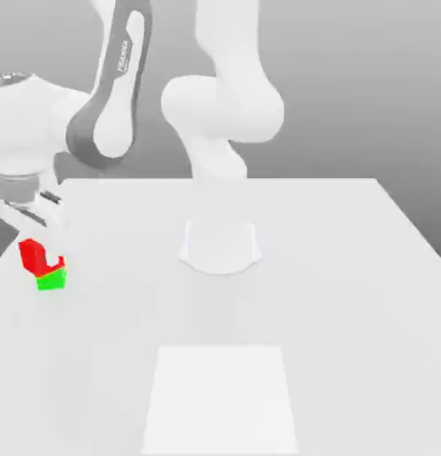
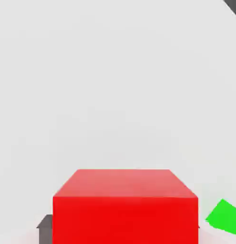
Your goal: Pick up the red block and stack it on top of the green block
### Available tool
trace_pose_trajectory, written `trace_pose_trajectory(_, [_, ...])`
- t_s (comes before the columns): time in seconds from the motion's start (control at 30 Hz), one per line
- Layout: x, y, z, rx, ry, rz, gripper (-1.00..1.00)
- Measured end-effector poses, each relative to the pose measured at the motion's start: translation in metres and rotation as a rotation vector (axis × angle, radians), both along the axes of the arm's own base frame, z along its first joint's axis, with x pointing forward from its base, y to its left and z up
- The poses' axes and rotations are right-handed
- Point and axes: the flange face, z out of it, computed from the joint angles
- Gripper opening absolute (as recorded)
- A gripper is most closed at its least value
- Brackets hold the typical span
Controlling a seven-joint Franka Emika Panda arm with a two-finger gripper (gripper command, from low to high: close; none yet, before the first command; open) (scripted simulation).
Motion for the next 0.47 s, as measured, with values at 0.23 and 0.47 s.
trace_pose_trajectory(0.23, [-0.067, -0.022, -0.023, 0.01, -0.015, -0.167, -1.0])
trace_pose_trajectory(0.47, [-0.066, -0.02, -0.058, 0.01, -0.011, -0.163, 1.0])
